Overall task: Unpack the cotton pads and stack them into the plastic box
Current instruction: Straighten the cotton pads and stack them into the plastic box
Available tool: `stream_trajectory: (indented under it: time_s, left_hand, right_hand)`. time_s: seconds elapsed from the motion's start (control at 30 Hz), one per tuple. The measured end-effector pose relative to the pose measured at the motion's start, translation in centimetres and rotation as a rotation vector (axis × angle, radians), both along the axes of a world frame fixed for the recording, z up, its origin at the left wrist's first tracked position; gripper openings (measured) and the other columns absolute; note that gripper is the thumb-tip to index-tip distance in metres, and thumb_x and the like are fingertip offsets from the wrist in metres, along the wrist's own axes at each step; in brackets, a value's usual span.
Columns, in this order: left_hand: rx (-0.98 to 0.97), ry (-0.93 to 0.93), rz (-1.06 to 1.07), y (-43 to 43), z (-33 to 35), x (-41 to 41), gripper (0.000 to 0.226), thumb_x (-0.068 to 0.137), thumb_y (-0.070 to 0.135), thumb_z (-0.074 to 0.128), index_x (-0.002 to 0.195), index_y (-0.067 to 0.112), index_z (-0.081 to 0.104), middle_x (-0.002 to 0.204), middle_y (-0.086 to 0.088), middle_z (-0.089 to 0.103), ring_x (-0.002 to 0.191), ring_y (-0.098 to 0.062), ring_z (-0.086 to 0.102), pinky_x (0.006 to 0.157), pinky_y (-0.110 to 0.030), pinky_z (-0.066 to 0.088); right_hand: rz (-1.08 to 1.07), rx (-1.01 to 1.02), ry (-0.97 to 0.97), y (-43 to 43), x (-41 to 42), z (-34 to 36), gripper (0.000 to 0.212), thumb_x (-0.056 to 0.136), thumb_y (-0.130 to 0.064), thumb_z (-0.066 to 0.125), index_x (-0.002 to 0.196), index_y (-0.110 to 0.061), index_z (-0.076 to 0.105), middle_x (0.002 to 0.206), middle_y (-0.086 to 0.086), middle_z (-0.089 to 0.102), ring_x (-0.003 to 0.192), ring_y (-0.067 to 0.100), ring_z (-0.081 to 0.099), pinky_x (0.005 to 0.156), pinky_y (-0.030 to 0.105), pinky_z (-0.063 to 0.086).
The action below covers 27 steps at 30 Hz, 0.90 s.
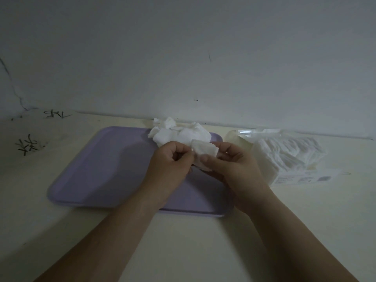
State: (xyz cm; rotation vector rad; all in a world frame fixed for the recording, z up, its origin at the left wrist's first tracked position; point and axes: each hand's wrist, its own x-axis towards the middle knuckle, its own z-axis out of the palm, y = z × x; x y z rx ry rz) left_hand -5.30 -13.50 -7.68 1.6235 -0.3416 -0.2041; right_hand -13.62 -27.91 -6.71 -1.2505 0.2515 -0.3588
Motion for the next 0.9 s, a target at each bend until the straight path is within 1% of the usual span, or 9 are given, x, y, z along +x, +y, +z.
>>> stream_trajectory:
  time_s: [0.13, 0.27, 0.33, 0.4, 0.5, 0.6, 0.67, 0.77, 0.9]
  left_hand:
    - [0.054, -0.012, -0.021, -0.1, -0.2, 0.2, 0.003, 0.089, 0.021, 0.072, 0.086, 0.022, 0.072, 0.07, 0.005, 0.07, 0.067, -0.011, 0.062, 0.068, -0.034, 0.049]
    - [0.152, -0.111, 0.018, -0.3, 0.1, 0.2, 0.016, 0.092, 0.032, 0.076, 0.106, 0.029, 0.068, 0.096, 0.014, 0.073, 0.08, 0.001, 0.066, 0.074, -0.014, 0.052]
    - [0.184, -0.131, -0.059, -0.6, 0.2, -0.1, 0.012, 0.098, 0.036, 0.068, 0.106, 0.027, 0.07, 0.094, 0.01, 0.075, 0.083, -0.003, 0.07, 0.083, -0.023, 0.057]
    - [0.218, -0.159, -0.128, -0.8, 0.4, -0.6, 0.022, 0.102, 0.037, 0.061, 0.098, 0.017, 0.069, 0.086, 0.001, 0.075, 0.08, -0.014, 0.07, 0.081, -0.037, 0.055]
    - [0.229, -0.206, -0.165, -1.1, 0.2, -1.0, 0.032, 0.104, 0.038, 0.053, 0.099, 0.009, 0.064, 0.09, -0.009, 0.072, 0.081, -0.021, 0.066, 0.079, -0.045, 0.053]
    - [0.261, -0.194, -0.157, -1.1, 0.3, -1.2, 0.028, 0.109, 0.028, 0.048, 0.092, 0.011, 0.061, 0.082, -0.002, 0.07, 0.075, -0.016, 0.062, 0.07, -0.035, 0.048]
    - [0.262, -0.168, -0.168, -1.0, 0.3, -1.1, 0.026, 0.11, 0.027, 0.046, 0.094, 0.017, 0.062, 0.084, 0.001, 0.072, 0.078, -0.018, 0.066, 0.067, -0.03, 0.046]
    - [0.276, -0.159, -0.201, -0.8, 0.6, -1.2, 0.021, 0.11, 0.027, 0.047, 0.1, 0.023, 0.064, 0.081, 0.012, 0.071, 0.071, -0.004, 0.061, 0.064, -0.024, 0.043]
    - [0.218, -0.154, -0.233, -0.7, 0.8, -1.4, 0.017, 0.105, 0.018, 0.055, 0.109, 0.028, 0.068, 0.088, 0.013, 0.075, 0.072, -0.002, 0.066, 0.062, -0.017, 0.045]
  right_hand:
    - [-0.028, -0.003, 0.007, -0.6, 0.3, -0.6, 0.02, 0.092, 0.011, 0.068, 0.11, 0.003, 0.072, 0.1, 0.021, 0.079, 0.093, 0.03, 0.077, 0.086, 0.042, 0.065]
    - [-0.017, -0.097, 0.004, -0.9, 0.4, -0.8, 0.02, 0.1, 0.005, 0.061, 0.111, -0.007, 0.073, 0.105, 0.016, 0.079, 0.094, 0.024, 0.077, 0.077, 0.036, 0.062]
    - [-0.024, -0.131, 0.018, -0.9, 0.5, -0.9, 0.024, 0.104, 0.004, 0.055, 0.118, -0.009, 0.069, 0.112, 0.017, 0.077, 0.095, 0.024, 0.077, 0.076, 0.036, 0.062]
    - [-0.035, -0.151, 0.029, -0.5, 0.7, -0.9, 0.029, 0.105, 0.005, 0.051, 0.124, -0.011, 0.065, 0.117, 0.019, 0.075, 0.099, 0.027, 0.077, 0.079, 0.039, 0.063]
    - [-0.038, -0.18, 0.051, -0.1, 0.8, -1.1, 0.039, 0.103, 0.008, 0.047, 0.129, -0.018, 0.061, 0.119, 0.021, 0.073, 0.106, 0.035, 0.075, 0.091, 0.05, 0.063]
    - [0.002, -0.22, 0.086, 0.1, 0.8, -1.2, 0.053, 0.098, 0.009, 0.045, 0.135, -0.027, 0.054, 0.115, 0.021, 0.074, 0.107, 0.037, 0.073, 0.094, 0.047, 0.061]
    - [0.054, -0.254, 0.1, 0.2, 0.7, -1.2, 0.061, 0.097, 0.009, 0.044, 0.143, -0.031, 0.045, 0.107, 0.013, 0.074, 0.1, 0.026, 0.072, 0.087, 0.035, 0.059]
    - [0.101, -0.294, 0.108, 0.3, 0.4, -0.9, 0.069, 0.099, 0.01, 0.045, 0.153, -0.03, 0.032, 0.086, 0.0, 0.071, 0.084, 0.007, 0.068, 0.074, 0.018, 0.053]
    - [0.093, -0.262, 0.091, 0.3, 0.4, -0.6, 0.073, 0.097, 0.013, 0.047, 0.156, -0.026, 0.03, 0.109, 0.016, 0.073, 0.089, 0.013, 0.068, 0.075, 0.023, 0.055]
